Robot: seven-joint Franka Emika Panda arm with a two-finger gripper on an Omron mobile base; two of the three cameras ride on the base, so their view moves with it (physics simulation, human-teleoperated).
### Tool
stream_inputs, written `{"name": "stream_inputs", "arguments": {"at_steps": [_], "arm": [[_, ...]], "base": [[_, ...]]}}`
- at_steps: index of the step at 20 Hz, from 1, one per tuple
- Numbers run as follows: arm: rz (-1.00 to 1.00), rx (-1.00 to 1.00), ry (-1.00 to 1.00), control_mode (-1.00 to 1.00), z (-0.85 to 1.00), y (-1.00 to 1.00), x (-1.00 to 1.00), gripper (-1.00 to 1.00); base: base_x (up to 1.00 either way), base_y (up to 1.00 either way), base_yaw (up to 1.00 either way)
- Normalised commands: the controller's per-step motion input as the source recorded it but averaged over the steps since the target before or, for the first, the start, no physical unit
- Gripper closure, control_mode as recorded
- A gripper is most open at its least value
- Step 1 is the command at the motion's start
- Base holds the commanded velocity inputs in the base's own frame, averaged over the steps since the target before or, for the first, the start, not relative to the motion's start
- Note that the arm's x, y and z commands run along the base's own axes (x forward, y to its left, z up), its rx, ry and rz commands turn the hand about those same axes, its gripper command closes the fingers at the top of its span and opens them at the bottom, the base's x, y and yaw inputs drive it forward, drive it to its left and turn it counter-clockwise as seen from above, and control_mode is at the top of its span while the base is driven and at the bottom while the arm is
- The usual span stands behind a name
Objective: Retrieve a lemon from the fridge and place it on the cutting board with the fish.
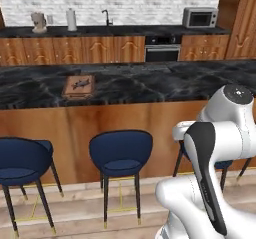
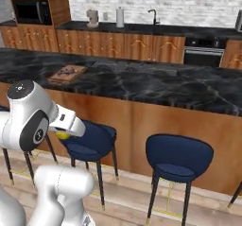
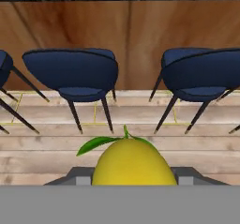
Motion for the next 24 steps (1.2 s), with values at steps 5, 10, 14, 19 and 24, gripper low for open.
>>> {"name": "stream_inputs", "arguments": {"at_steps": [5, 10, 14, 19, 24], "arm": [[0.0, 0.0, 0.0, 1.0, 0.0, 0.0, 0.0, 1.0], [0.0, 0.0, 0.0, 1.0, 0.0, 0.0, 0.0, 1.0], [0.0, 0.0, 0.0, 1.0, 0.0, 0.0, 0.0, 1.0], [0.0, 0.0, 0.0, 1.0, 0.0, 0.0, 0.0, 1.0], [0.0, 0.0, 0.0, 1.0, 0.0, 0.0, 0.0, 1.0]], "base": [[0.31, 1.0, -0.33], [0.42, 1.0, -0.29], [0.68, 0.88, -0.27], [0.77, 0.46, -0.17], [0.62, 0.24, -0.05]]}}
